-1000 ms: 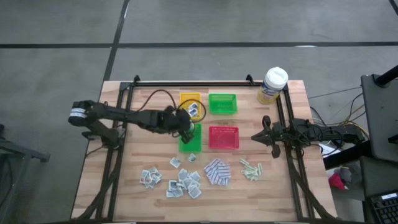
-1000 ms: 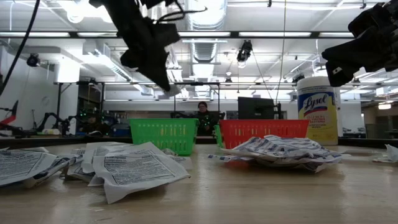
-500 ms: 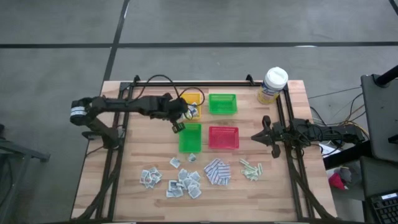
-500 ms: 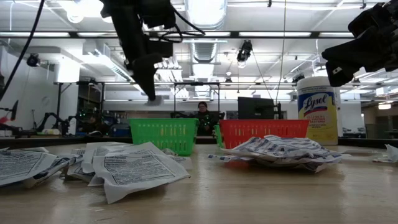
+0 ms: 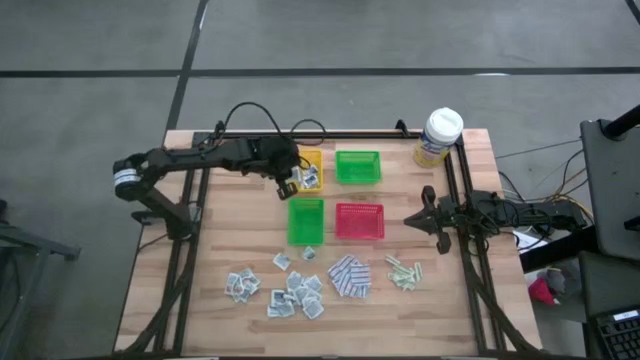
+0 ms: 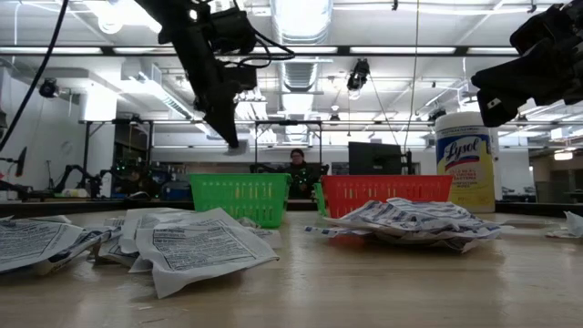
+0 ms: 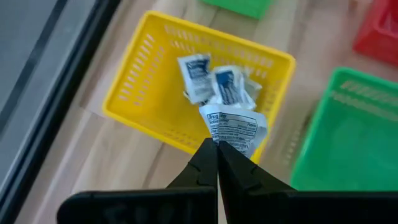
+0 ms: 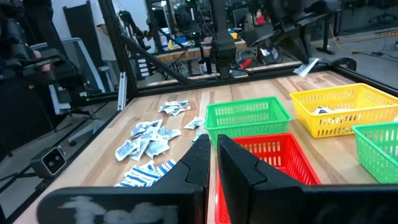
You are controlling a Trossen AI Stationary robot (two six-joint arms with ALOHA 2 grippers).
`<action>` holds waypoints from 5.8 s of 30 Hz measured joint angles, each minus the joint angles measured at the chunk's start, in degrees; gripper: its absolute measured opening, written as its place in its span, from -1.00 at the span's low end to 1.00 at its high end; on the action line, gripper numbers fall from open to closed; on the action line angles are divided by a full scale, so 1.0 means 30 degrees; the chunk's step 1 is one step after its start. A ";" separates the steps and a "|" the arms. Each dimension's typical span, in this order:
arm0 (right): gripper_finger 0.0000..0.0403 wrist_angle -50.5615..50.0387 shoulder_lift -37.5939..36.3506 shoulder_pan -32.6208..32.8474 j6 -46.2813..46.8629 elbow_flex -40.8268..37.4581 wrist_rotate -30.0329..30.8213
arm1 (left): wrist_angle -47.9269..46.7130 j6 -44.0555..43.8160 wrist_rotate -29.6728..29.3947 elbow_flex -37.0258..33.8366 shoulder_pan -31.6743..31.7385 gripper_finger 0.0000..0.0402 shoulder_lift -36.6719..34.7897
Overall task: Pick & Place First Aid Supplies
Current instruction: Put the blue alcohol pad into the yellow bin
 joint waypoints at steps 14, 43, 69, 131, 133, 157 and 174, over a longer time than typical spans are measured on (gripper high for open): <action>-0.86 0.0000 0.0000 0.0006 -0.0007 -0.0007 0.0000 | -0.0764 0.0655 0.1548 0.3605 0.1245 -1.00 0.3747; -0.86 0.0000 0.0000 0.0006 -0.0006 0.0000 0.0000 | -0.4414 0.2233 0.3516 0.8091 0.2579 -1.00 0.9180; -0.86 -0.0005 0.0000 0.0001 0.0000 -0.0007 0.0000 | -0.2302 0.1821 0.2824 0.6594 0.2572 -0.49 0.9180; -0.86 0.0000 0.0000 0.0006 -0.0001 0.0000 0.0000 | -0.6728 -2.3833 0.2743 0.1148 -1.1766 -0.18 0.0699; -0.86 0.0000 0.0000 -0.0001 -0.0001 0.0000 0.0000 | -0.6173 -2.4180 0.2663 0.0639 -1.1976 -0.18 0.0699; -0.86 0.0000 0.0000 0.0002 -0.0003 -0.0003 0.0000 | 0.0050 -2.5835 0.2701 -0.4087 -1.2386 -0.18 0.1662; -0.86 -0.0004 0.0000 -0.0001 -0.0003 -0.0004 0.0000 | 0.0181 -2.5456 0.2583 -0.4014 -1.2379 -0.18 0.3814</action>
